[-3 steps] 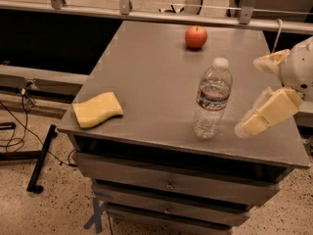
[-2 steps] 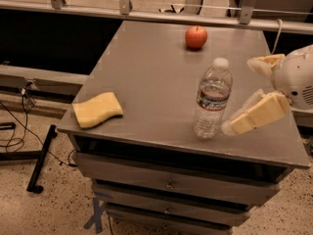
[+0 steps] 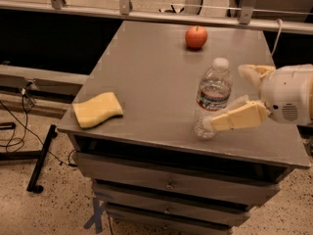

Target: Knock water bottle over

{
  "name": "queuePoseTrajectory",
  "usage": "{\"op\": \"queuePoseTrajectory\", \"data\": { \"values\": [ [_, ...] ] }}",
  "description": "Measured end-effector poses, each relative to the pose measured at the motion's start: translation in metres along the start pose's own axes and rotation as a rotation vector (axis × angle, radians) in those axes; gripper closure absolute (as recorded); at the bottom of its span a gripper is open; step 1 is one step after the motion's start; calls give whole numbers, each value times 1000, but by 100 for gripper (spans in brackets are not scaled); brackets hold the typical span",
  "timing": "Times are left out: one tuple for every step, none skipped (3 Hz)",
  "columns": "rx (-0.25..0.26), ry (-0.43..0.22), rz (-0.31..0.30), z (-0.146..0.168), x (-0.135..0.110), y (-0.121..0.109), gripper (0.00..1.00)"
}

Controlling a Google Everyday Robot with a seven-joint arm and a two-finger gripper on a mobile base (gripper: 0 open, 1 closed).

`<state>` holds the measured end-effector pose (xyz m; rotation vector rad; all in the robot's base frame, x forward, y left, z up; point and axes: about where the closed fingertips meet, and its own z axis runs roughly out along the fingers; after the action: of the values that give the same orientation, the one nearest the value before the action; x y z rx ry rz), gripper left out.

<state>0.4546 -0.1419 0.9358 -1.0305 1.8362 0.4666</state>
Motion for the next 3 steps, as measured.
{"op": "queuePoseTrajectory", "data": {
  "values": [
    [30, -40, 35, 9, 4, 0, 33],
    [48, -64, 57, 17, 4, -3, 58],
    [59, -65, 48, 24, -2, -18, 80]
  ]
}}
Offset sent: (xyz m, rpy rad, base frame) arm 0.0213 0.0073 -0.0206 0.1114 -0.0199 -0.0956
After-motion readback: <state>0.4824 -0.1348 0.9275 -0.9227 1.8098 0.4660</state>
